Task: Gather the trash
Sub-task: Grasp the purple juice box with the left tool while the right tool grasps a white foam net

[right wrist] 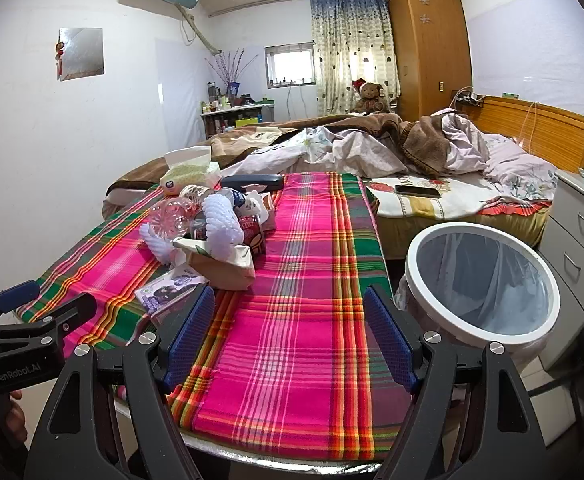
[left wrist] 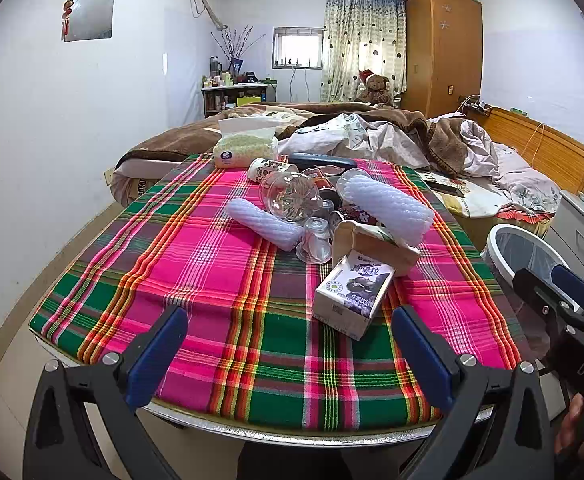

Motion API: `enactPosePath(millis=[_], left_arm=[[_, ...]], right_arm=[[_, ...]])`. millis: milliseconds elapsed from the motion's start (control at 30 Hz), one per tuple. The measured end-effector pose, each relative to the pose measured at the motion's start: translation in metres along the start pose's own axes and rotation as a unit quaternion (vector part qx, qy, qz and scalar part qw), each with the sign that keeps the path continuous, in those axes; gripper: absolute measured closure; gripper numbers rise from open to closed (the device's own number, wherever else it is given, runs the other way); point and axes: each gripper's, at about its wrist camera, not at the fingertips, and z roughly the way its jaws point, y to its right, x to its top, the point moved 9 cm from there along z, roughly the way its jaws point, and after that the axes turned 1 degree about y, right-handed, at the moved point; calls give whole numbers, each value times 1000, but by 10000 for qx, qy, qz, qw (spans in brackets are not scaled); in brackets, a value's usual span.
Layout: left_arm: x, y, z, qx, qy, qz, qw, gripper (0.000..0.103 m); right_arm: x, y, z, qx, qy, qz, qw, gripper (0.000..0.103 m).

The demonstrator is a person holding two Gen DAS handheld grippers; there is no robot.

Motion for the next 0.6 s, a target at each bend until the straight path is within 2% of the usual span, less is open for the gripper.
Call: enactPosePath(millis=[233,433,600], left_arm=[[1,2,9,-66,-49,33,10000,0],[-1,12,31,-387,-251,133,9988,0],[2,21,52,-496,-376,385,9973,0]], right_arm=[[3,1,4,-18,29,-41,10000,24],[19,2,23,-14,89,-101,9999,24],[37,-4,47,311,84,-81,9994,24]])
